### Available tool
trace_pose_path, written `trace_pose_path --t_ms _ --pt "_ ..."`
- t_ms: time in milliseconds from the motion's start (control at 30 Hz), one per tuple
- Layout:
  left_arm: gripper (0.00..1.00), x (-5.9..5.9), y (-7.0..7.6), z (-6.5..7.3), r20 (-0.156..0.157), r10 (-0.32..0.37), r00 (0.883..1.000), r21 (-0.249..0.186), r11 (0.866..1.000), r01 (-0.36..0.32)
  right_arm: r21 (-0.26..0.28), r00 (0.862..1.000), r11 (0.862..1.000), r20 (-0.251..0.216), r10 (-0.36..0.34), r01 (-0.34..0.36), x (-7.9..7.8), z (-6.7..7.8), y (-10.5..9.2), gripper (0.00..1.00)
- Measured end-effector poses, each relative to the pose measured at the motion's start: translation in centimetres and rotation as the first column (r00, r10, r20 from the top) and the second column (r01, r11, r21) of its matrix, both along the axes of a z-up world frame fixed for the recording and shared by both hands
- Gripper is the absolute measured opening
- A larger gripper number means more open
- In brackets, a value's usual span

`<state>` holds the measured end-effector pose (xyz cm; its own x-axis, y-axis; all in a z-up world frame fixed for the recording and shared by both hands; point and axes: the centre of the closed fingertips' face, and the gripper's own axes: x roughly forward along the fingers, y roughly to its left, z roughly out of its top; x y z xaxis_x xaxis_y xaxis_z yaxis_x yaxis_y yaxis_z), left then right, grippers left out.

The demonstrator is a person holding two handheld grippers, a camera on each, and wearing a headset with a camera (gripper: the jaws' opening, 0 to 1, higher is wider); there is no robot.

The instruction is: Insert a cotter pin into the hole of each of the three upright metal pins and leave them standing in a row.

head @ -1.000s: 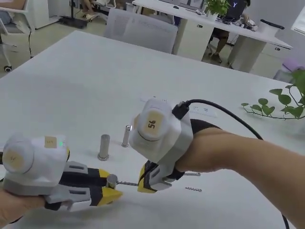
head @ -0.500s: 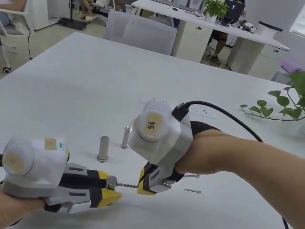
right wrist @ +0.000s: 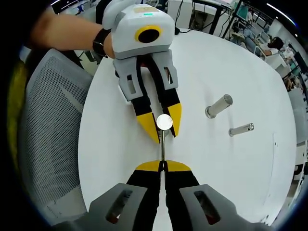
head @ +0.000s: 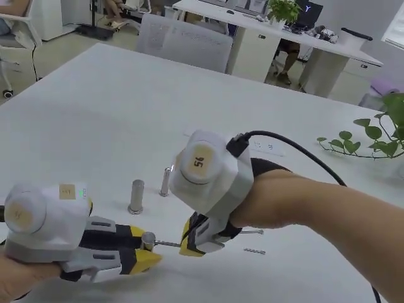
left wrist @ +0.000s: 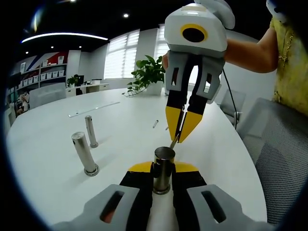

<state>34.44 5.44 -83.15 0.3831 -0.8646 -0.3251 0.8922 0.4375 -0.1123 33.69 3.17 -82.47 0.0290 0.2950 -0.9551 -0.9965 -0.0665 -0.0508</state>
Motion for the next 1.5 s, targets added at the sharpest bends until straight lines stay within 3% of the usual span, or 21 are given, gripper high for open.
trace_pose_path --t_ms 800,1500 --pt "0.12 0.11 -0.28 -0.01 0.007 0.000 1.000 0.002 1.000 0.000 -0.017 0.999 0.999 -0.006 -0.034 0.034 -0.10 0.06 0.07 0.02" --pt "0.14 0.10 -0.61 -0.03 0.009 -0.007 1.000 -0.001 1.000 0.007 -0.010 1.000 1.000 0.008 0.008 -0.008 0.13 -0.03 0.06 0.02"
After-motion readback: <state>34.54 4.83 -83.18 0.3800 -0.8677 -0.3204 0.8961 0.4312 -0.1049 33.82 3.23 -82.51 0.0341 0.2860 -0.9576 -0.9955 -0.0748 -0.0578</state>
